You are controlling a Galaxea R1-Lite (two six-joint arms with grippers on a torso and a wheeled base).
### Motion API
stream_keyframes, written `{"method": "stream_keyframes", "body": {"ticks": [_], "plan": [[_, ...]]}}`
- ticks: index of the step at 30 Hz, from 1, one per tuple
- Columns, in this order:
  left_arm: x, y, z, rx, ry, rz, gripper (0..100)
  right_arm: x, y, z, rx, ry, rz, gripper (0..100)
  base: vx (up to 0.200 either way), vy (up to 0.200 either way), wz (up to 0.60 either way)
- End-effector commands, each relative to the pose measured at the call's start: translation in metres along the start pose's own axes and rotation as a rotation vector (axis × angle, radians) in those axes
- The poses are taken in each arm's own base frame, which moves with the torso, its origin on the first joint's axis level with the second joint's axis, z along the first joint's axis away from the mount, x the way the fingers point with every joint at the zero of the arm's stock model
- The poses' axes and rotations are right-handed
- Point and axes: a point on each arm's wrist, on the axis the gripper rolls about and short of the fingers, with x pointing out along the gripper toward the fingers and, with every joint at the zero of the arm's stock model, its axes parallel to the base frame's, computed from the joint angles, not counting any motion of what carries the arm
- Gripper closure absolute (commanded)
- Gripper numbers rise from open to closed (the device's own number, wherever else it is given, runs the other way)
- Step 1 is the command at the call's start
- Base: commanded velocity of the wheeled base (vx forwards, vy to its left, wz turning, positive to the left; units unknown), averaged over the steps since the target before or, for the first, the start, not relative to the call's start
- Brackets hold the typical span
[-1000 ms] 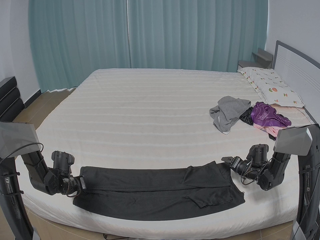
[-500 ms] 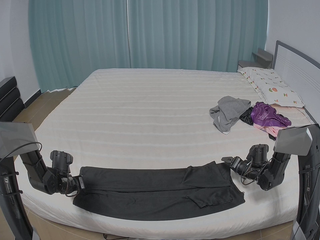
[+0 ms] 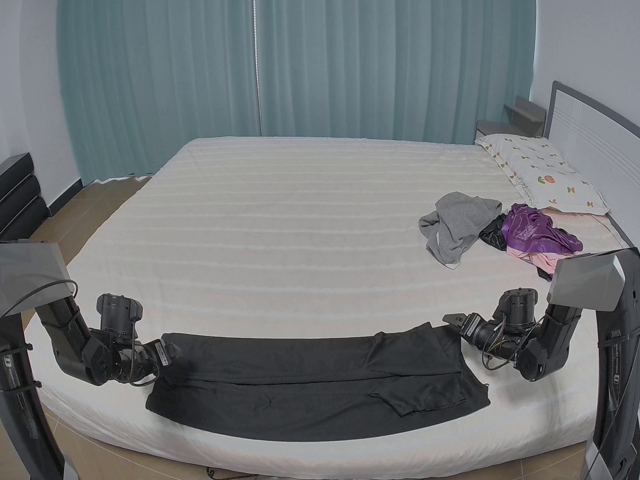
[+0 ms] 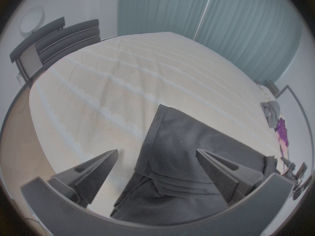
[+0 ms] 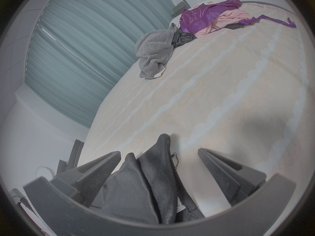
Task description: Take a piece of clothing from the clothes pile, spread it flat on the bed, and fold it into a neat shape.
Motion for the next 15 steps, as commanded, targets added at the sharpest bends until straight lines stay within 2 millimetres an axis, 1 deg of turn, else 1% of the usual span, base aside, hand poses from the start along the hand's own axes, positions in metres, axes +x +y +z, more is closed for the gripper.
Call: {"method": "stream_keyframes", "body": {"ticks": [1,6,10,15], "plan": [[-0.0105,-0.0014,0.0021,-0.038,-0.021,-0.044,0,-0.0003,-0.0002,-0.0004,0.000,0.002,0.000,0,0.000,0.000,0.00],[-0.0128,0.0002,-0.0045,-0.069,-0.042,-0.102,0,-0.0005,-0.0003,-0.0005,0.000,0.003,0.001,0,0.000,0.000,0.00],[-0.0115,-0.0029,-0.0064,-0.088,-0.054,-0.125,0,-0.0005,-0.0003,-0.0005,0.000,0.003,0.001,0,-0.200,0.000,0.00],[-0.0113,-0.0016,-0.0065,-0.091,-0.042,-0.144,0,-0.0006,0.0000,-0.0011,-0.001,0.004,0.002,0,-0.200,0.000,0.00]]}}
